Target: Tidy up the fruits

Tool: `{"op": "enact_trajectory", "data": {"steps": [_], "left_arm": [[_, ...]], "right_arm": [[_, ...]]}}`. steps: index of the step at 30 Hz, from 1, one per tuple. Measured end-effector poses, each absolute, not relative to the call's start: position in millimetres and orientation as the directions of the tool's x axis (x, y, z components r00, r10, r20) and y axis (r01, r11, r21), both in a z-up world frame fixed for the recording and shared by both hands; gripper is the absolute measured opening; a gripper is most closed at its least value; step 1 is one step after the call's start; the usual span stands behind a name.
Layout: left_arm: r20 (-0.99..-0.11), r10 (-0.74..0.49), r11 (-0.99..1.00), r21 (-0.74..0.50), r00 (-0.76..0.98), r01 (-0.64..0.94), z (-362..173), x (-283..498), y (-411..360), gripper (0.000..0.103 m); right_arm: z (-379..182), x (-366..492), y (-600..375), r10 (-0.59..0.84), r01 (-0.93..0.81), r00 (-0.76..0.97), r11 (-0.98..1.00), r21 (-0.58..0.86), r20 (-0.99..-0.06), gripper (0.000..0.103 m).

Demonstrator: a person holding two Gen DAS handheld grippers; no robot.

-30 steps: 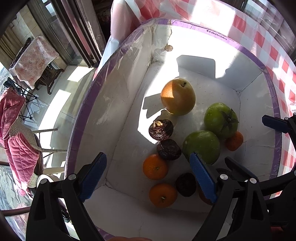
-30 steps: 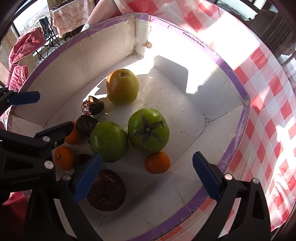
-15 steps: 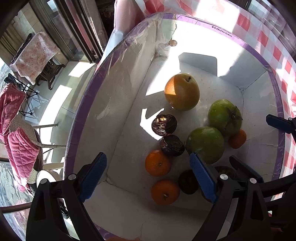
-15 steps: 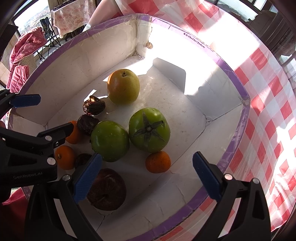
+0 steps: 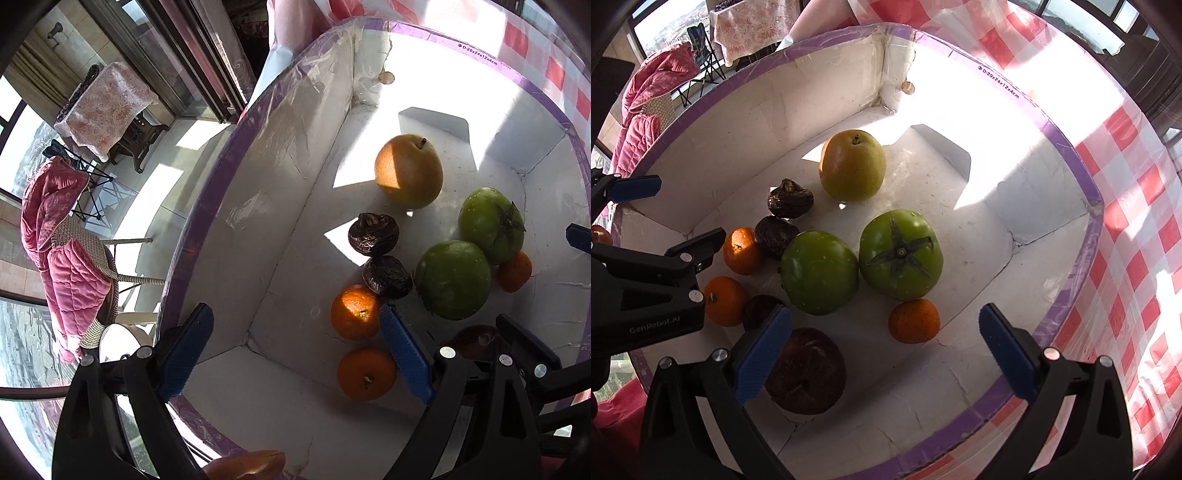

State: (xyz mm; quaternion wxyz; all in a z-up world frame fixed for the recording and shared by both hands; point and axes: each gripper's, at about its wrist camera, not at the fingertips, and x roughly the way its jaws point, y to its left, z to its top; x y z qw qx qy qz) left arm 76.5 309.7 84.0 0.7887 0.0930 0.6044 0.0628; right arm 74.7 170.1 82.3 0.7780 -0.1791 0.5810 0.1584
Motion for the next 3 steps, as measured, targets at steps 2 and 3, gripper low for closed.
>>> {"op": "enact_trajectory", "data": {"steps": [2, 3], "left_arm": [[-0.898, 0.320, 0.944, 0.328, 0.302, -0.023, 97.8, 71.7, 299.4, 0.088], [-0.861, 0.376, 0.923, 0.380, 0.341, -0.057, 109.1, 68.2, 291.6, 0.088]], "right_arm": [[90.0, 72.0, 164.8, 0.094, -0.479, 0.292, 0.876, -0.060, -0.952, 0.101], [100.0, 67.8, 159.4, 0.134, -0.490, 0.324, 0.870, -0.046, -0.936, 0.101]]}}
